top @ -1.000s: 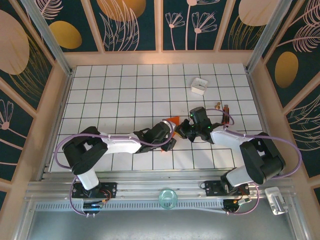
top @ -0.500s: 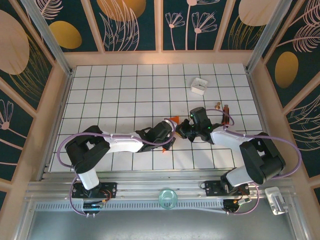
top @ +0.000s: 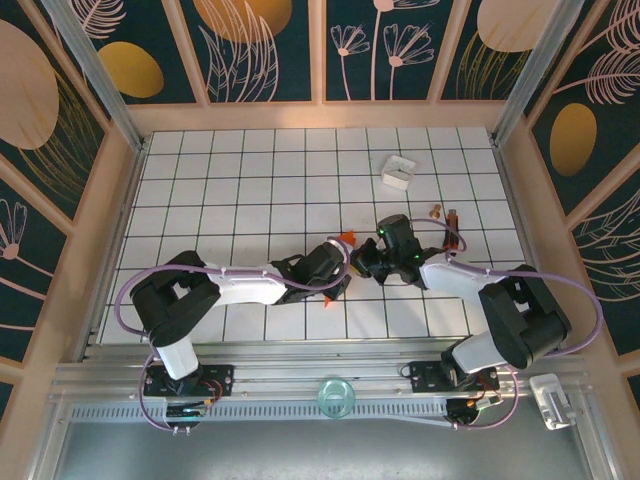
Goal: Fold a paper plane with a square sheet of paper (pick it up from the middle)
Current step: Fold the wing for the fifth time at the center of the table.
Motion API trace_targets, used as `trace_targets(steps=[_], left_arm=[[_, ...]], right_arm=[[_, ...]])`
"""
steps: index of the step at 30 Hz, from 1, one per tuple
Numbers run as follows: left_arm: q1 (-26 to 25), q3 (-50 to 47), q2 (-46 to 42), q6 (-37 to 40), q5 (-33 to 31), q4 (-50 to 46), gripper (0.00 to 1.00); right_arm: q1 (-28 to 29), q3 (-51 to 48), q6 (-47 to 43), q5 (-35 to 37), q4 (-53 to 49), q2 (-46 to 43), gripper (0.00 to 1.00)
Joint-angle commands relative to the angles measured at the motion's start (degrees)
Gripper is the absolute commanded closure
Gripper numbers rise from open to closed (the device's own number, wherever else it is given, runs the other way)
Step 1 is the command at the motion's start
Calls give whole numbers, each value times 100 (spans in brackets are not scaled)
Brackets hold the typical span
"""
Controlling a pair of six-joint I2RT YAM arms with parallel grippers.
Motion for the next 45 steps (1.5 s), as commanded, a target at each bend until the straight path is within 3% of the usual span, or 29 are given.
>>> trace_targets(steps=[1, 19, 31, 37, 45], left_arm=[[-7, 109, 101, 59, -100, -90, 69], [-13, -107, -92, -181, -138, 58, 96], [-5, -540, -257, -491, 220, 614, 100], [97, -740, -496, -831, 768, 1012, 100], [500, -1076, -404, -1858, 2092, 1966, 100]], right_arm=[[76, -87, 97, -63, 100, -101, 100], [62, -147, 64, -8, 121, -70, 99], [-200, 87, -508, 117, -278, -603, 71], [-529, 193, -1117, 385, -887, -910, 70], [-777, 403, -2349, 511, -1342, -910, 69]])
